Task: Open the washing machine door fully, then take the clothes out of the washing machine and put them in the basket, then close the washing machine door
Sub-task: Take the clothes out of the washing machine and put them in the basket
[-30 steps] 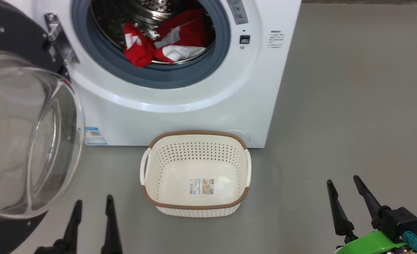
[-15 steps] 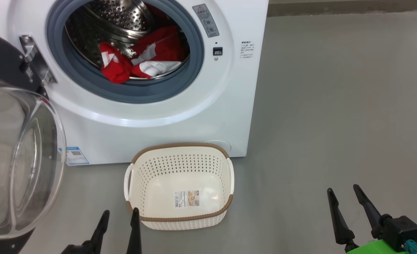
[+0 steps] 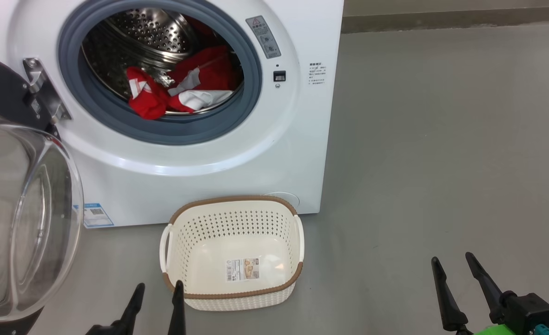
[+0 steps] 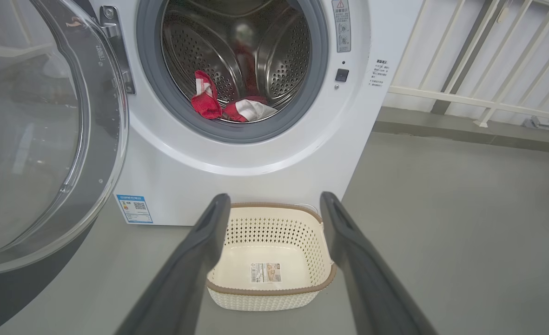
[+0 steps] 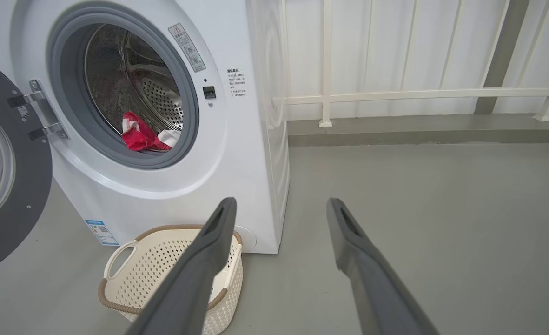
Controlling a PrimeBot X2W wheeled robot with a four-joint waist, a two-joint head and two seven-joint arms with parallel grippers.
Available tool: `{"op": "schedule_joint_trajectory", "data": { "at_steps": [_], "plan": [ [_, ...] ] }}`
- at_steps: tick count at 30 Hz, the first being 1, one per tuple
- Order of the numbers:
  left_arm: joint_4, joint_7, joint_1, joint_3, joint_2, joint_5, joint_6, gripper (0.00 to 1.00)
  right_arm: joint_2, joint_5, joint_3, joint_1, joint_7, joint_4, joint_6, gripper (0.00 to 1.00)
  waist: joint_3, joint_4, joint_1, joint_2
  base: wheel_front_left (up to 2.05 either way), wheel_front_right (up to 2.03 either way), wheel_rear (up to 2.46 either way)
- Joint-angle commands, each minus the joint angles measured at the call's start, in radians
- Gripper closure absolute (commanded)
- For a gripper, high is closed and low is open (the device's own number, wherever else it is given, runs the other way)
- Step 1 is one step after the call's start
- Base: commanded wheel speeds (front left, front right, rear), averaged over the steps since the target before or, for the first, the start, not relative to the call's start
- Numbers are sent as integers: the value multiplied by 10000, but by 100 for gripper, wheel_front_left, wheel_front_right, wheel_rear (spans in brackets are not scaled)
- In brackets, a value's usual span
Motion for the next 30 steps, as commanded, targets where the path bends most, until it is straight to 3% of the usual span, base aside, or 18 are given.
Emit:
{"op": "schedule_joint_trajectory", "data": {
  "at_steps": [1, 21, 30],
  "plan": [
    [-218, -72, -230, 290, 78, 96, -18, 0, -126, 41, 251, -167, -67, -278, 63, 0, -1, 0, 0, -1, 0, 0, 0],
    [-51, -285, -392, 205, 184, 186, 193, 0, -126, 82, 284, -161, -67, -213, 63, 0, -104, -51, 0, -1, 2, -2, 0],
    [-73, -255, -390, 173, 224, 118, 240, 0, -126, 102, 294, -178, -67, -186, 63, 0, -72, -34, 0, -1, 95, -95, 0]
  ]
}}
